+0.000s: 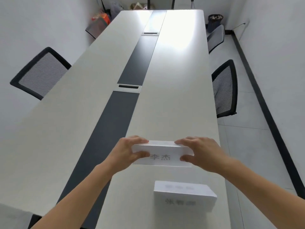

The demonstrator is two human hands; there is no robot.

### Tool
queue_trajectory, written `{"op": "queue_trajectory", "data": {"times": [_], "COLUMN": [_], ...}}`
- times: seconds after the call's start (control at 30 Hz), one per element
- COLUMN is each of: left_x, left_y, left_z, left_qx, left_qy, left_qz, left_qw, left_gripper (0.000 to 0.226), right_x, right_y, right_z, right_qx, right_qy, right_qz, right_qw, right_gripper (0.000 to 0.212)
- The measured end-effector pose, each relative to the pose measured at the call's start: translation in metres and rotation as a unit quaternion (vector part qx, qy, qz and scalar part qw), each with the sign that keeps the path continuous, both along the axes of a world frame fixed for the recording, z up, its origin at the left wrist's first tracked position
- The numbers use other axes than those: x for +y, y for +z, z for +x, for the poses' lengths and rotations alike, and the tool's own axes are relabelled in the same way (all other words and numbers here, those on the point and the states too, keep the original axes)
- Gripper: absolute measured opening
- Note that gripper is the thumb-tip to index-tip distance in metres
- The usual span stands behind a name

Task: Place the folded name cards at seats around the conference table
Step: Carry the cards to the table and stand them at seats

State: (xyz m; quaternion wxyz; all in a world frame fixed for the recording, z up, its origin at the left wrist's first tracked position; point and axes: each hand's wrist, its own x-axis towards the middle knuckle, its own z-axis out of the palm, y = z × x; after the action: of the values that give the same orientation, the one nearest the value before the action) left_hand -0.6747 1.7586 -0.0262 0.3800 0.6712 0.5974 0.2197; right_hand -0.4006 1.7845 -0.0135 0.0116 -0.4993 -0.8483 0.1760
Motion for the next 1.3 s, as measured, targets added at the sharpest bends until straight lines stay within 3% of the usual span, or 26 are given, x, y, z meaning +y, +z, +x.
{"op": "queue_trajectory", "data": {"times": [0.17, 0.3, 0.47, 0.57, 0.83, 1.1, 1.3], "left_x": [0.027, 0.036, 0.009, -0.007, -0.012, -0.012, -0.012], "left_y": [-0.025, -0.099, -0.203, -0.235, -0.251, -0.254, -0.253], "left_z": [-0.074, -0.142, -0.203, -0.21, -0.216, -0.217, -0.217], "left_qx": [0.002, 0.088, 0.283, 0.343, 0.327, 0.33, 0.334], "left_qy": [0.11, 0.247, 0.216, 0.189, 0.178, 0.174, 0.176], "left_qz": [0.092, 0.029, -0.135, -0.116, -0.087, -0.1, -0.092], "left_qw": [0.99, 0.965, 0.925, 0.913, 0.924, 0.922, 0.922], "left_gripper": [0.067, 0.06, 0.069, 0.074, 0.074, 0.074, 0.073], "right_x": [0.039, 0.078, 0.126, 0.152, 0.204, 0.23, 0.243], "right_y": [-0.021, -0.042, -0.079, -0.101, -0.152, -0.174, -0.173], "right_z": [-0.076, -0.136, -0.205, -0.243, -0.313, -0.326, -0.33], "right_qx": [0.023, 0.005, -0.015, -0.027, -0.045, -0.007, -0.051], "right_qy": [-0.028, -0.078, -0.12, -0.129, -0.137, -0.141, -0.129], "right_qz": [-0.044, -0.085, -0.123, -0.126, -0.104, -0.107, -0.102], "right_qw": [0.998, 0.993, 0.985, 0.983, 0.984, 0.984, 0.985], "right_gripper": [0.045, 0.042, 0.041, 0.041, 0.04, 0.043, 0.044]}}
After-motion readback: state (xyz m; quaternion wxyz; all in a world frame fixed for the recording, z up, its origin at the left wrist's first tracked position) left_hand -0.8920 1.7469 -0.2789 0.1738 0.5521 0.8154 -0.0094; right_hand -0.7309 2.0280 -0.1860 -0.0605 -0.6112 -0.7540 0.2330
